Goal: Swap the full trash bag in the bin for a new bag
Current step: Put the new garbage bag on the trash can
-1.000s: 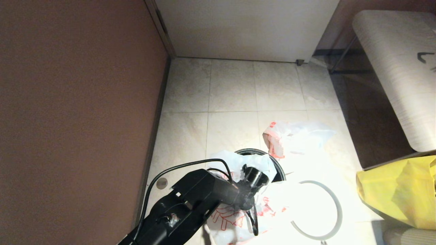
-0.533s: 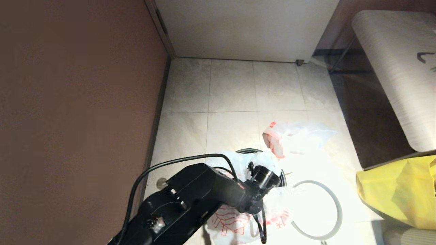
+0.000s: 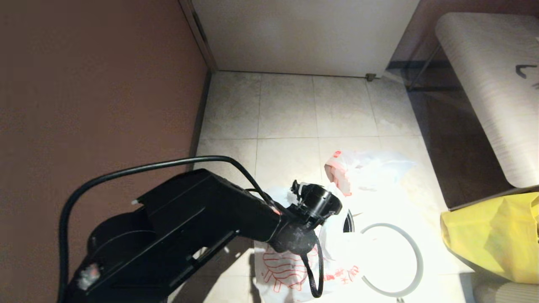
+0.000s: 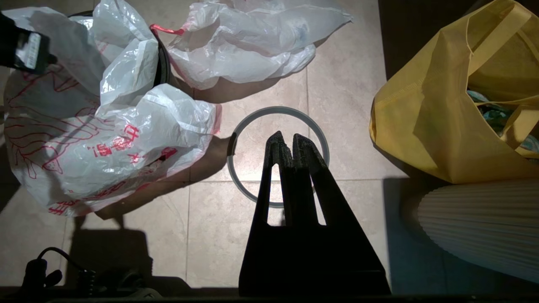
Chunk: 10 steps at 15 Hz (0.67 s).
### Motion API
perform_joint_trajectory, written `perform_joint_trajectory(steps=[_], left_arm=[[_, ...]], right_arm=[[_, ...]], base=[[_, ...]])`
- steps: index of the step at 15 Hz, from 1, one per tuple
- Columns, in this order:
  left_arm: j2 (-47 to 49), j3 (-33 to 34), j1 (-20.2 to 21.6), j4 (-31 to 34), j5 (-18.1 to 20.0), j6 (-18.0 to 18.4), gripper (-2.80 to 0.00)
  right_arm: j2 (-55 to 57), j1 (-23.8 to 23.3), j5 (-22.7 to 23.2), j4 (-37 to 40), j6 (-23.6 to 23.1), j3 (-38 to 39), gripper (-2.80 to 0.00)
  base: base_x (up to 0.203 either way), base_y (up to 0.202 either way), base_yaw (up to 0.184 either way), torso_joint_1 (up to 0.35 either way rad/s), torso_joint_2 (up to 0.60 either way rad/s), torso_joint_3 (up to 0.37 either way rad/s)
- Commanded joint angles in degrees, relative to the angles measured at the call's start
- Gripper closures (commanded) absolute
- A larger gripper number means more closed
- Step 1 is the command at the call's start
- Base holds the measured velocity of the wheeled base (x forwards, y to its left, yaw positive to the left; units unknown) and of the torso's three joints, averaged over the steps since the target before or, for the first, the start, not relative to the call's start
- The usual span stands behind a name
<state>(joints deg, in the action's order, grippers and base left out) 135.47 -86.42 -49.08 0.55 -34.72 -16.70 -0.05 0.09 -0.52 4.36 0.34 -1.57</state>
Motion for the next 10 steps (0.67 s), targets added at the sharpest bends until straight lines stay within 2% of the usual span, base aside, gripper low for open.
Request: perform_joint_trajectory(steps=[1,2,4,6,10], left_arm=[[-8.0,3.3,1.4,0.0,-0.3,-0.9,0.00],[-10.9,4.3,3.2,0.0,-0.4,-1.2,0.00],[-14.3,4.5,9.3,0.0,-0.4,-1.2,0.00],[-14.2,2.7,13.6,0.1,-0.5,-1.1,0.00],[-4.7,-1.5,15.4,0.0,-0.5,-1.3,0.00]], right_arm=[[0.0,0.0,0.0,0.0,0.0,0.0,0.00],[0.0,0.0,0.0,0.0,0.0,0.0,0.00],[0.0,0.0,0.0,0.0,0.0,0.0,0.00],[0.0,0.0,0.0,0.0,0.0,0.0,0.00],[0.0,0.0,0.0,0.0,0.0,0.0,0.00]], base=[[0.000,0.000,0.000,0.000,0.00,0.000],[0.000,0.000,0.000,0.000,0.00,0.000],[0.000,0.000,0.000,0.000,0.00,0.000],[0.000,0.000,0.000,0.000,0.00,0.000],[0.000,0.000,0.000,0.000,0.00,0.000]])
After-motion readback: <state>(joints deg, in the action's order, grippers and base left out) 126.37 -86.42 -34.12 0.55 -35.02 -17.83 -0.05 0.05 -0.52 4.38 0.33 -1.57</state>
